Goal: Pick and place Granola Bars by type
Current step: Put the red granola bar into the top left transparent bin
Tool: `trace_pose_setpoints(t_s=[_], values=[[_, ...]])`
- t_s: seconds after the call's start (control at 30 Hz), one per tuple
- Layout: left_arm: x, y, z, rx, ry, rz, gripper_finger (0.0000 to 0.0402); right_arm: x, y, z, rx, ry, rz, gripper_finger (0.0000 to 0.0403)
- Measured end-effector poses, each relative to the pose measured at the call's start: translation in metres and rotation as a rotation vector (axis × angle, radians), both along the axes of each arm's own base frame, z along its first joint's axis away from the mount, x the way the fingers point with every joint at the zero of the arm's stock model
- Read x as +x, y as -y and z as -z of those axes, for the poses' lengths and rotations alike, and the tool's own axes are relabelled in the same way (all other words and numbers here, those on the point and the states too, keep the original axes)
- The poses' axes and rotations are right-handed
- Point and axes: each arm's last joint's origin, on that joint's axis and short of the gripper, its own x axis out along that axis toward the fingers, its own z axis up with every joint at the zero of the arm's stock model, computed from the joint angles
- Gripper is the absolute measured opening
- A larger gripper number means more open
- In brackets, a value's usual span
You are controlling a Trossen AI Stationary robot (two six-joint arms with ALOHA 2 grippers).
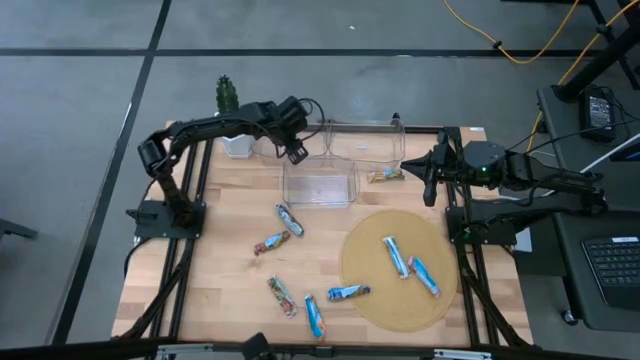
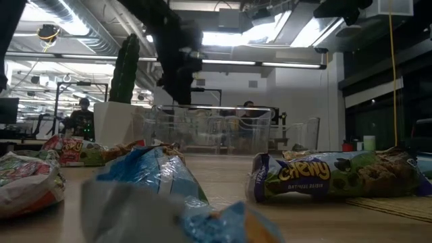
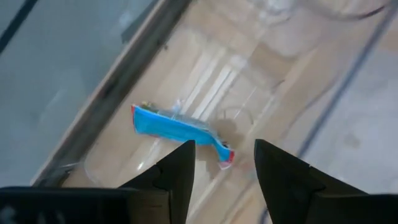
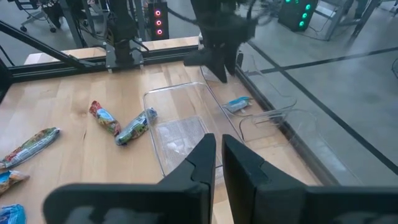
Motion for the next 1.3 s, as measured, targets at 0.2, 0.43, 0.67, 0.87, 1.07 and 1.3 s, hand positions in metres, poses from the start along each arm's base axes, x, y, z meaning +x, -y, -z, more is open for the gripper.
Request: trace_pose_setpoints(t_s=[0.2,0.43,0.67,0.87,1.07,1.3], values=[[-0.011,0.023,-0.039,0.061,0.103,0.04,0.0157,0.0,0.0,0.0,-0.022,-0.008,-0.009,0.0032],[-0.036,0.073,-0.093,0.096,0.276,0.091,0.0157,0.0,0.0,0.0,-0.017,-0.005,-0.006,0.0032],[-0.069,0.144,-0.129,0.048,0.392,0.162,0.0157,0.0,0.0,0.0,-0.016,-0.006,-0.006,0.0032],[-0.083,0.201,-0.129,-0.024,0.365,0.19,0.0157,0.0,0.0,0.0,-0.017,-0.005,-0.006,0.0032],[-0.087,0.241,-0.111,-0.045,0.208,0.237,0.0157,0.0,0.0,0.0,-0.017,-0.004,-0.006,0.0032],[-0.076,0.271,-0.085,0.033,0.077,0.176,0.0157,0.0,0.0,0.0,-0.019,-0.004,-0.007,0.0032]])
